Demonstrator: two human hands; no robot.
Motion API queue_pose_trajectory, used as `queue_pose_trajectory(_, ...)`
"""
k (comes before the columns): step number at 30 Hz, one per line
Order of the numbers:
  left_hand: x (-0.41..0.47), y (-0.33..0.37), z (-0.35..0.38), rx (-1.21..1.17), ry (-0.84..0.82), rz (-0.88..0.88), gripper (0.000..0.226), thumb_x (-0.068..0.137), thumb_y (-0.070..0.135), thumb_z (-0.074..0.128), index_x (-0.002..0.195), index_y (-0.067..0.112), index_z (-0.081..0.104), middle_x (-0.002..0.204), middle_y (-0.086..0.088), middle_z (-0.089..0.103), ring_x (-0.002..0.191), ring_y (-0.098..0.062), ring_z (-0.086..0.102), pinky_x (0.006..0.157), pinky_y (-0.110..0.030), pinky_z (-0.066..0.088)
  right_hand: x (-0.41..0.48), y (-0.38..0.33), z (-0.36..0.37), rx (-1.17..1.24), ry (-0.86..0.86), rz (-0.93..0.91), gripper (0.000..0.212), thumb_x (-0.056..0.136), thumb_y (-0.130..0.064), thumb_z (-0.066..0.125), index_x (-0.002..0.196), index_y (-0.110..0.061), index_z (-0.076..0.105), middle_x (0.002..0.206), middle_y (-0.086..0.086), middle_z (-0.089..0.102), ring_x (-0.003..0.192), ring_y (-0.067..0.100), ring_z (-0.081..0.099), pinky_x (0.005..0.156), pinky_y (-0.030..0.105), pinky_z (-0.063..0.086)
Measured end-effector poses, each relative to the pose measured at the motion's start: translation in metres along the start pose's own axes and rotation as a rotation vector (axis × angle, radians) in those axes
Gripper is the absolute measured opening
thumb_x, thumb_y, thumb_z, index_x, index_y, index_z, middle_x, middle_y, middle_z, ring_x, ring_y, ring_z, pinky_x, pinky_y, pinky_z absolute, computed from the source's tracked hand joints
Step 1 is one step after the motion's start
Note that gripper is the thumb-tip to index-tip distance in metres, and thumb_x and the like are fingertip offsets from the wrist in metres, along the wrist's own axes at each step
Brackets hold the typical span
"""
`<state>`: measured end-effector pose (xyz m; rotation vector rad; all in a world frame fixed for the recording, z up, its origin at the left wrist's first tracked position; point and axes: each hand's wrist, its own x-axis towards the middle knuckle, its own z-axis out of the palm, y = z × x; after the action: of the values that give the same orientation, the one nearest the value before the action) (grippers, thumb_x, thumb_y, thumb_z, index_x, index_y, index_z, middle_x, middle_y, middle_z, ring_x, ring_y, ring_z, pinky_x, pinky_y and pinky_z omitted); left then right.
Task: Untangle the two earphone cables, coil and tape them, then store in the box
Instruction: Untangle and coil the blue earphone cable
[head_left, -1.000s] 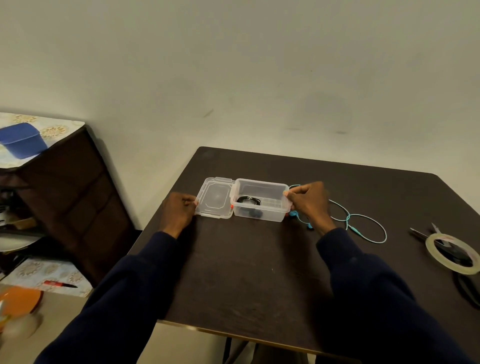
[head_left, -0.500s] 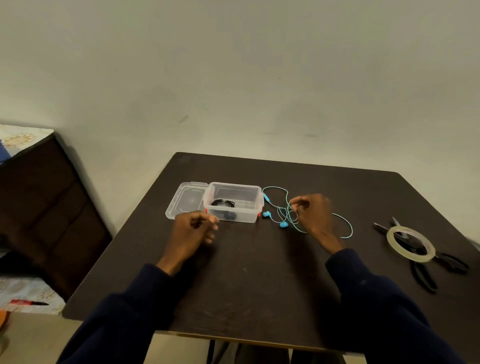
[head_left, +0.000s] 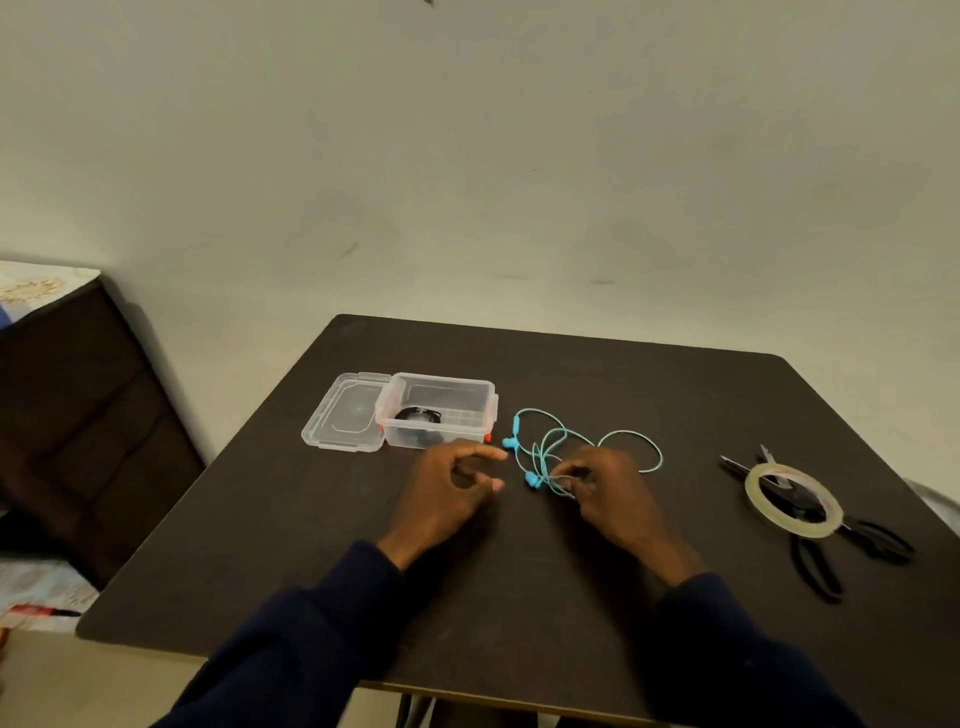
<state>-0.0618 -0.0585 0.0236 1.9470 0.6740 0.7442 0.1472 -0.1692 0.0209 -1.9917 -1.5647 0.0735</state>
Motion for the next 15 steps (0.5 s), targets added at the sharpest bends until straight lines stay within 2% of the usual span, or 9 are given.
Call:
queue_pose_trajectory(4, 0.005, -0.001, 0.021, 0.054, -0.04, 0.129, 0.052, 0.081, 0.011, 0.081, 0.128, 0.026, 0.065, 0.126, 0.011, 0.061, 0.096, -0.006, 0.065, 0.076, -0.018, 0.057, -0.019, -0.003, 0.008, 0.122, 0.069, -0.075, 0.026, 0.082, -0.003, 0.07, 0.091, -0.026, 0.077, 0.087, -0.017, 0.067, 0.082, 0.002, 0.062, 0.068, 0.01, 0.047)
queue_pose_trajectory(7, 0.009, -0.007, 0.032, 0.186, -0.086, 0.176, 0.055, 0.087, 0.02, 0.076, 0.136, 0.034, 0.057, 0.13, 0.016, 0.054, 0.096, -0.002, 0.06, 0.073, -0.011, 0.05, -0.023, -0.004, 0.01, 0.199, 0.134, -0.081, 0.027, 0.08, -0.002, 0.07, 0.092, -0.026, 0.077, 0.089, -0.018, 0.067, 0.084, 0.005, 0.064, 0.068, 0.012, 0.047)
queue_pose_trajectory(10, 0.014, -0.012, 0.038, 0.237, -0.085, 0.181, 0.051, 0.091, 0.025, 0.071, 0.138, 0.036, 0.055, 0.116, 0.018, 0.055, 0.096, -0.001, 0.055, 0.075, -0.008, 0.045, -0.024, -0.007, 0.008, 0.229, 0.138, -0.122, 0.023, 0.079, -0.01, 0.067, 0.093, -0.025, 0.077, 0.09, -0.018, 0.068, 0.084, 0.006, 0.065, 0.067, 0.014, 0.048)
queue_pose_trajectory(13, 0.019, -0.016, 0.037, 0.255, -0.074, 0.19, 0.046, 0.091, 0.028, 0.07, 0.135, 0.033, 0.057, 0.104, 0.015, 0.058, 0.093, -0.007, 0.056, 0.075, -0.012, 0.048, -0.023, -0.008, 0.006, 0.227, 0.145, -0.156, 0.025, 0.079, -0.02, 0.056, 0.094, -0.023, 0.076, 0.091, -0.016, 0.068, 0.084, 0.007, 0.064, 0.07, 0.018, 0.05)
queue_pose_trajectory(15, 0.019, -0.017, 0.038, 0.256, -0.085, 0.187, 0.045, 0.091, 0.029, 0.07, 0.135, 0.032, 0.057, 0.103, 0.014, 0.058, 0.092, -0.009, 0.057, 0.076, -0.015, 0.049, -0.022, -0.004, 0.008, 0.213, 0.183, -0.139, 0.026, 0.083, -0.012, 0.056, 0.095, -0.021, 0.076, 0.092, -0.015, 0.069, 0.086, 0.005, 0.065, 0.075, 0.021, 0.051)
